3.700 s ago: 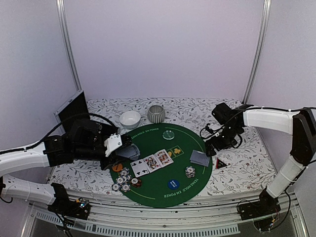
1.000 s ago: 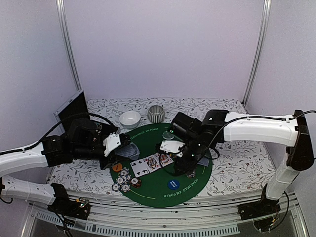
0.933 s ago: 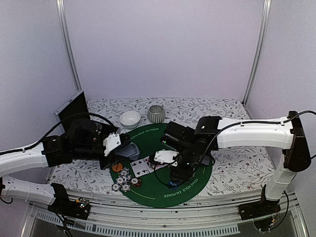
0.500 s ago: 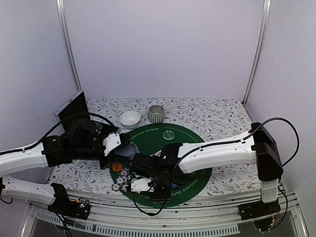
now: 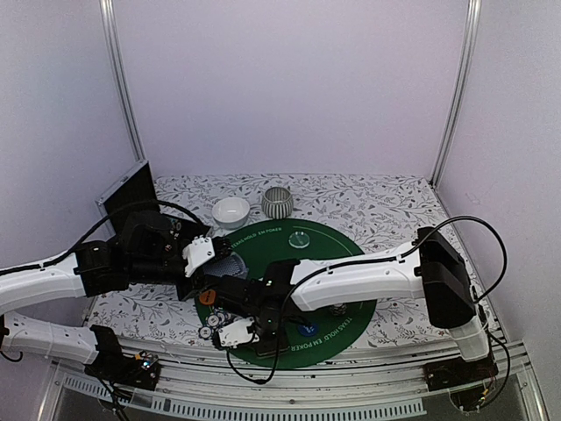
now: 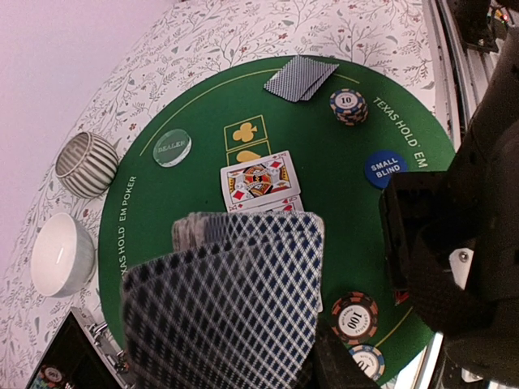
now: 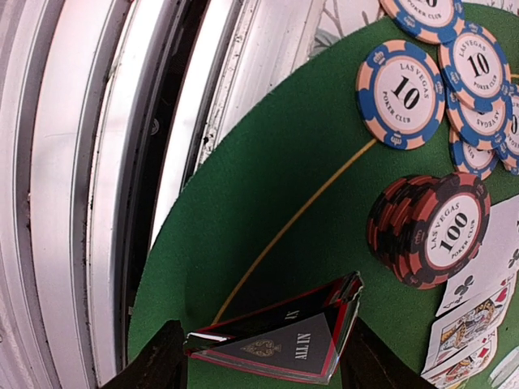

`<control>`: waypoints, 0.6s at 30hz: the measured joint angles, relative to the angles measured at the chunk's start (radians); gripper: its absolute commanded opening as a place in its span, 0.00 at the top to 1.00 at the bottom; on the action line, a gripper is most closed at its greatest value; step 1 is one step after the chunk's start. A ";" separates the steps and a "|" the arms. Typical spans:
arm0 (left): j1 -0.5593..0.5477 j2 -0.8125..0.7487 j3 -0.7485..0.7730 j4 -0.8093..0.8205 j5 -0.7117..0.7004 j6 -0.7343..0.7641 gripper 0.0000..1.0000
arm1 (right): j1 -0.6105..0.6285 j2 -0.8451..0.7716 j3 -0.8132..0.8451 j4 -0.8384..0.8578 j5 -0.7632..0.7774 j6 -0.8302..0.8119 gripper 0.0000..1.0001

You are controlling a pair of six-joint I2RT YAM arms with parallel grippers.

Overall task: Distribute texas hold em gaming equipment
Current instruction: Place the all-in button in the small blind area.

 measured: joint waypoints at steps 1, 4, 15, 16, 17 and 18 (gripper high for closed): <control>0.000 0.000 0.000 0.000 0.000 0.000 0.62 | 0.001 0.000 0.001 -0.002 0.004 -0.003 0.47; 0.000 0.000 0.000 0.000 0.000 0.000 0.63 | 0.003 -0.006 -0.009 -0.005 0.019 -0.005 0.46; 0.000 0.000 0.000 -0.002 0.000 0.000 0.62 | 0.002 -0.347 -0.252 -0.013 0.044 0.077 0.44; 0.000 0.000 0.000 -0.002 0.001 0.000 0.62 | -0.001 -0.375 -0.272 -0.016 0.044 0.093 0.44; 0.000 0.000 0.000 -0.003 0.001 0.000 0.62 | -0.005 -0.407 -0.301 -0.021 0.042 0.118 0.44; 0.000 0.000 0.000 -0.002 0.001 0.000 0.62 | -0.011 -0.426 -0.318 -0.032 0.042 0.138 0.43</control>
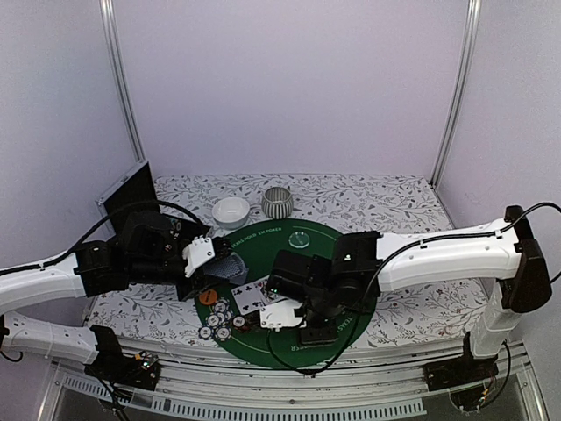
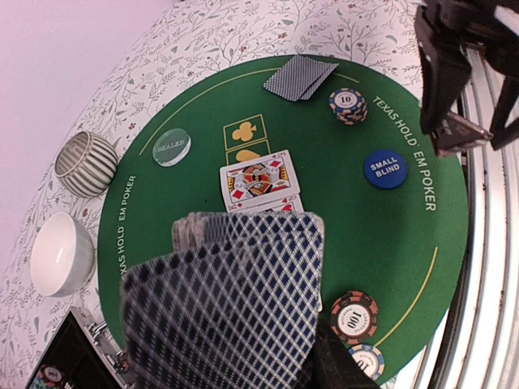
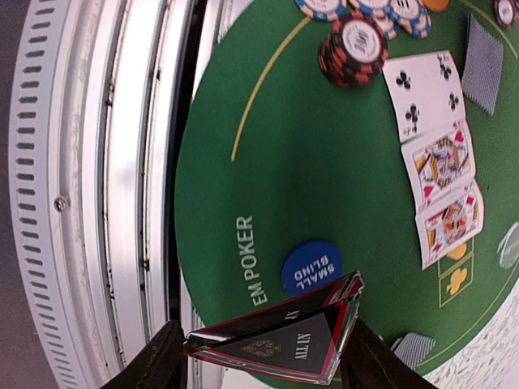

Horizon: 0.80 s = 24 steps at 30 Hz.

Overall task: Distribute texas hold em gaming equipment
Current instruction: Place the all-in button in the small blind area.

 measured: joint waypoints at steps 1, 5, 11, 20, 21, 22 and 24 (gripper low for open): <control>0.000 0.000 0.000 0.000 0.000 0.000 0.62 | -0.011 -0.015 -0.017 -0.011 0.000 0.023 0.43; 0.000 0.000 0.000 0.000 0.000 0.000 0.62 | -0.135 -0.031 -0.039 -0.028 0.006 0.113 0.45; 0.000 -0.005 0.000 0.000 -0.001 0.000 0.62 | -0.394 -0.050 -0.029 -0.001 0.002 0.224 0.46; 0.000 -0.019 0.000 0.000 -0.007 0.000 0.62 | -0.498 -0.138 -0.085 0.010 -0.052 0.367 0.46; 0.000 -0.019 0.000 -0.001 -0.008 0.000 0.62 | -0.497 -0.130 -0.080 0.009 -0.056 0.372 0.46; 0.000 -0.019 0.000 -0.001 -0.008 0.000 0.62 | -0.497 -0.113 -0.072 0.007 -0.056 0.376 0.46; 0.000 -0.019 0.000 -0.001 -0.007 0.000 0.62 | -0.500 -0.086 -0.065 0.009 -0.057 0.384 0.46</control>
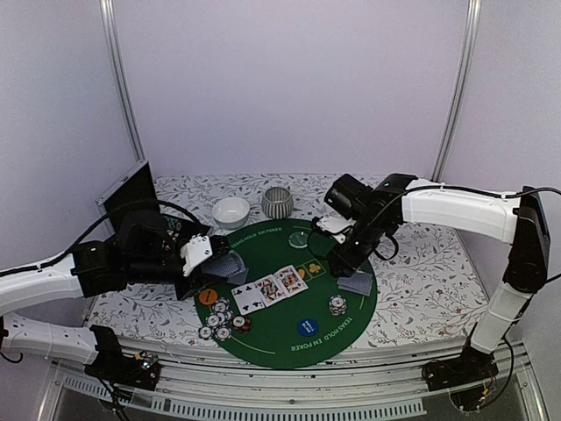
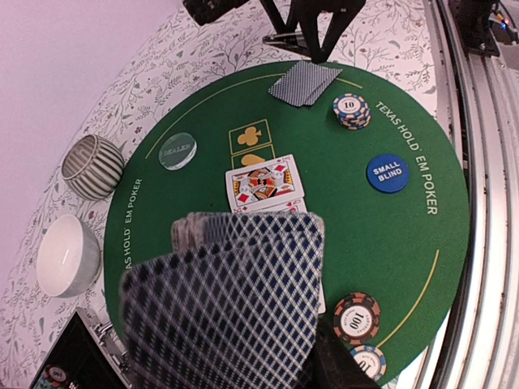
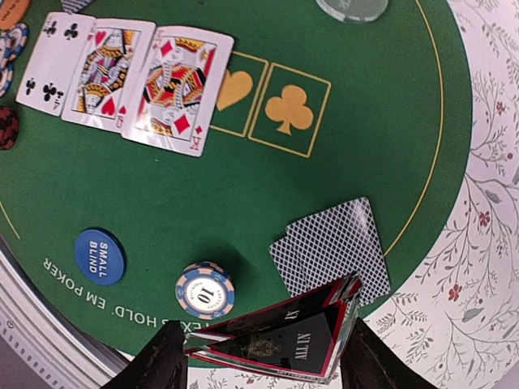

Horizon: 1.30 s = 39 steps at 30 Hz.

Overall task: Distribute texas hold em gaming equipment
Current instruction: Place the all-in button in the small blind area.

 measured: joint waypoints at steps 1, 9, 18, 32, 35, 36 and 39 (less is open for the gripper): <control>0.000 0.000 0.000 0.000 0.000 0.001 0.62 | -0.005 0.010 -0.002 -0.003 0.000 0.015 0.46; 0.000 0.013 0.000 0.000 0.000 0.000 0.62 | -0.065 -0.072 -0.254 0.056 -0.066 0.187 0.49; 0.000 0.032 0.000 0.000 0.003 0.000 0.62 | -0.063 -0.079 -0.385 0.100 -0.122 0.311 0.45; 0.000 0.034 0.000 0.000 0.008 0.000 0.62 | -0.041 -0.071 -0.353 0.047 -0.076 0.381 0.01; 0.000 0.034 0.000 0.000 0.013 0.000 0.62 | -0.041 -0.116 -0.277 -0.012 -0.029 0.383 0.01; 0.000 0.034 0.000 0.000 0.014 0.000 0.62 | -0.041 -0.134 -0.251 -0.027 -0.016 0.383 0.01; 0.000 0.034 0.000 0.000 0.019 0.000 0.62 | -0.040 -0.198 -0.148 -0.054 0.019 0.378 0.01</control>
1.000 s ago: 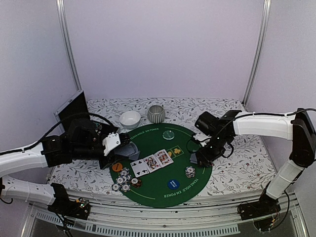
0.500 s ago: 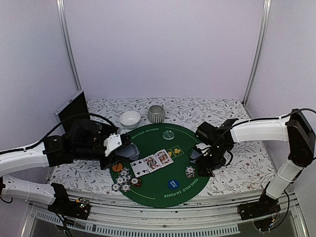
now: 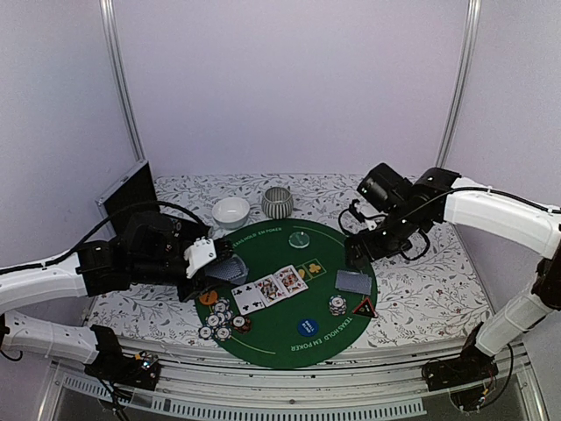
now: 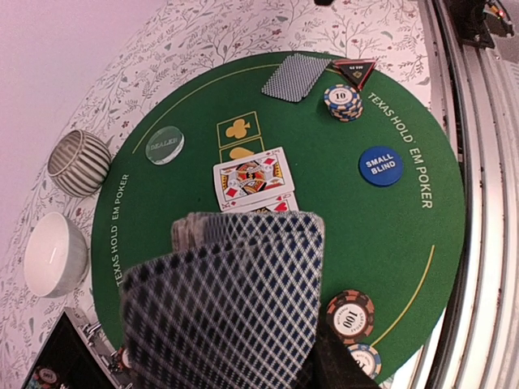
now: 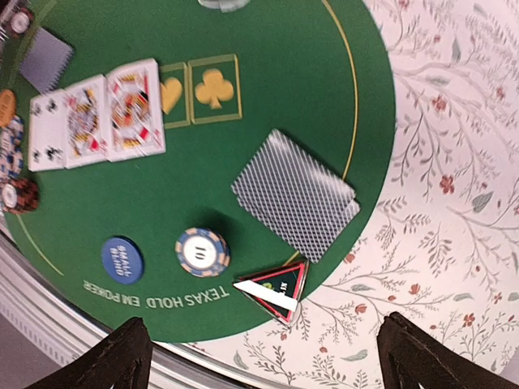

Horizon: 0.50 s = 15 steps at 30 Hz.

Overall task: Distribute texas hold em gaming equipment
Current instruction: Place the all-in button in the small blind area, then pass from the left arm to the right

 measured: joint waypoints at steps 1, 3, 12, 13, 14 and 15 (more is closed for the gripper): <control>0.000 0.000 0.000 0.000 0.002 0.000 0.62 | 0.002 -0.018 0.033 -0.003 0.005 -0.003 0.01; 0.000 0.000 0.000 0.000 0.010 0.000 0.63 | 0.013 -0.048 0.093 0.010 -0.005 -0.022 0.01; 0.000 0.003 0.000 0.000 0.023 0.001 0.63 | 0.109 -0.097 -0.048 0.667 -0.393 -0.089 0.02; 0.000 0.006 0.000 0.000 0.023 0.001 0.63 | 0.112 -0.045 -0.059 0.805 -0.455 -0.075 0.03; 0.000 0.008 0.000 0.000 0.023 0.001 0.63 | 0.112 -0.038 -0.059 0.820 -0.461 -0.075 0.03; 0.000 0.008 0.000 0.000 0.023 0.002 0.63 | 0.114 0.010 -0.044 0.878 -0.489 -0.066 0.02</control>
